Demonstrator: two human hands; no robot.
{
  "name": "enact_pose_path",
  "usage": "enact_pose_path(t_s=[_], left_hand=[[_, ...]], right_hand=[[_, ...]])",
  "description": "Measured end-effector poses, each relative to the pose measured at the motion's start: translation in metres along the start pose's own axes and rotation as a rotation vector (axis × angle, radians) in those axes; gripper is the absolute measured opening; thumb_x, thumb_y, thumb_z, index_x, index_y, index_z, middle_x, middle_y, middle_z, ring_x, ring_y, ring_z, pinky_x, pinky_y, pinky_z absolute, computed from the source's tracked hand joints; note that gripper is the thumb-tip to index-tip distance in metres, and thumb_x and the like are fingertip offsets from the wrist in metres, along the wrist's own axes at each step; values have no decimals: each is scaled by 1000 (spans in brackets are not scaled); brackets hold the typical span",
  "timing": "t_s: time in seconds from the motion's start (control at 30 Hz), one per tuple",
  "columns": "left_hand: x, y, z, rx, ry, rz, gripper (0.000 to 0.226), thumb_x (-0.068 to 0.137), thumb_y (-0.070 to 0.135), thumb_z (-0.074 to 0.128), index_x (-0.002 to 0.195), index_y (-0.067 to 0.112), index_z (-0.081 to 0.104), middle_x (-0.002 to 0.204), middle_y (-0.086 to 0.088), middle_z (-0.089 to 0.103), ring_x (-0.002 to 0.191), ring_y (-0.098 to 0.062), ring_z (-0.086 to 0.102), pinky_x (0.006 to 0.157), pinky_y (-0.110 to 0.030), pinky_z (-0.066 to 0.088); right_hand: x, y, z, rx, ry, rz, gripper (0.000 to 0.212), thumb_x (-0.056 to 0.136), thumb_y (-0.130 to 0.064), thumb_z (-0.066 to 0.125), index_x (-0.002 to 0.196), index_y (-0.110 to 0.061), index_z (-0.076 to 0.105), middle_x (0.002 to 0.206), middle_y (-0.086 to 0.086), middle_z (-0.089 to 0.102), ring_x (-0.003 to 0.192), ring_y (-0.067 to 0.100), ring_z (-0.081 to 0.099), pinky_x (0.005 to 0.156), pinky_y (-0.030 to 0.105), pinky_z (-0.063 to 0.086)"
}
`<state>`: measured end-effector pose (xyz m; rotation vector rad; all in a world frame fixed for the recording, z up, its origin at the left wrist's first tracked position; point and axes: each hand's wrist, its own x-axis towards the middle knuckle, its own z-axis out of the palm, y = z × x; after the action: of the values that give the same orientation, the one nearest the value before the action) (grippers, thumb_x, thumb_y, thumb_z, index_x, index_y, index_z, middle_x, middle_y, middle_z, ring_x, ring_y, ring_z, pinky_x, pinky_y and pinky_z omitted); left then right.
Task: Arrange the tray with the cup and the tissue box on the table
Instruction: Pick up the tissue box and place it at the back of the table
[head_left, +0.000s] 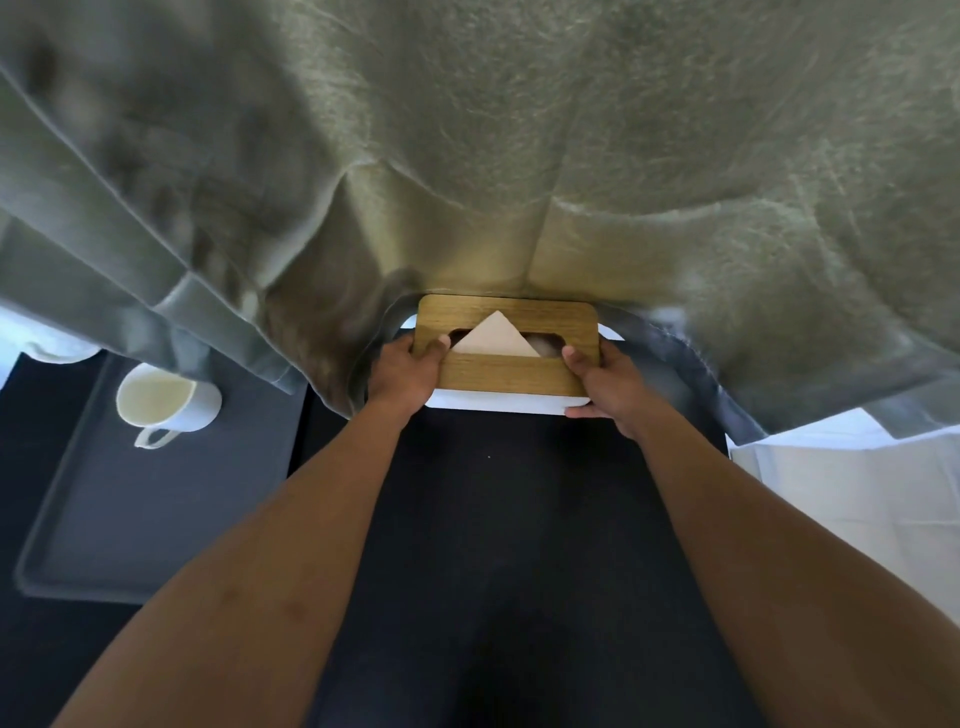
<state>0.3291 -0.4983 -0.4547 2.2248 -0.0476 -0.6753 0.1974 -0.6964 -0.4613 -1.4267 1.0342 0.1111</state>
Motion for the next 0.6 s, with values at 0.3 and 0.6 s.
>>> enact_pose_path(t_s=[0.3,0.6], left_hand=[[-2,-1,2,20,-23,2,53,94,54,46,131,18,53,117,-6,59,105,-26,55,89,-41,44],[-21,-4,1,57,-22,40,46,99,43,39,137,17,46,129,-8,55,119,-31,52,90,-37,39]], right_hand=[[-3,7,3,46,43,7,59,90,-50,59,140,-21,45,136,5,54,122,28,55,75,41,61],[-19,14,9,-106,173,26,61,98,-57,33,136,-12,47,124,5,53,104,24,54,89,47,57]])
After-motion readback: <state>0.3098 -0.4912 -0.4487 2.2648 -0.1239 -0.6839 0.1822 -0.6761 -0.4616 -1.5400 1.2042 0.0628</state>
